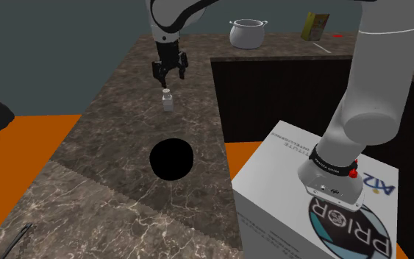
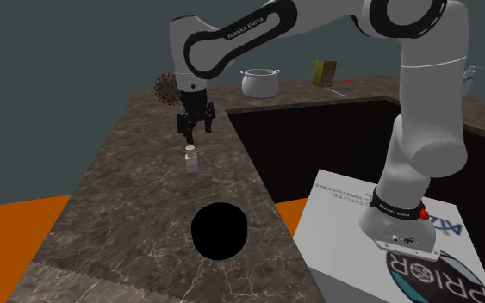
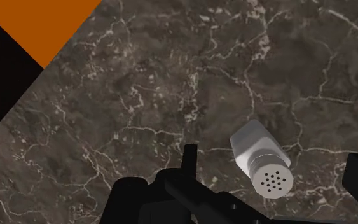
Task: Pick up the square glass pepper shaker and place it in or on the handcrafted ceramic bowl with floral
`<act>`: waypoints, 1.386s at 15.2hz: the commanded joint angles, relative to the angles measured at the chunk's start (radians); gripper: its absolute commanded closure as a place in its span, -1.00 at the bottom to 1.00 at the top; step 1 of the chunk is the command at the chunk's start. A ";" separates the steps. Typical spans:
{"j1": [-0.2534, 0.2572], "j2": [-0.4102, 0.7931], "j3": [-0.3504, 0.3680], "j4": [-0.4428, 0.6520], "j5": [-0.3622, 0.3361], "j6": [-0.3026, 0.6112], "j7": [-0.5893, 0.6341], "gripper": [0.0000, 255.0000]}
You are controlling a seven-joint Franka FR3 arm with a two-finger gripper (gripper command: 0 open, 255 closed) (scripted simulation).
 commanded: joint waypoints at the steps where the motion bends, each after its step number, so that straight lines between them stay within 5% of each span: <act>1: 0.013 0.081 0.001 0.093 -0.014 -0.015 0.015 -1.00; 3: 0.021 0.128 0.001 0.149 -0.022 -0.026 0.023 -1.00; 10: 0.021 0.158 -0.002 0.090 -0.028 0.063 0.027 -1.00; 18: 0.021 0.158 -0.002 0.090 -0.028 0.063 0.027 -1.00; 19: 0.021 0.158 -0.002 0.090 -0.028 0.063 0.027 1.00; 21: 0.021 0.158 -0.002 0.090 -0.028 0.063 0.027 1.00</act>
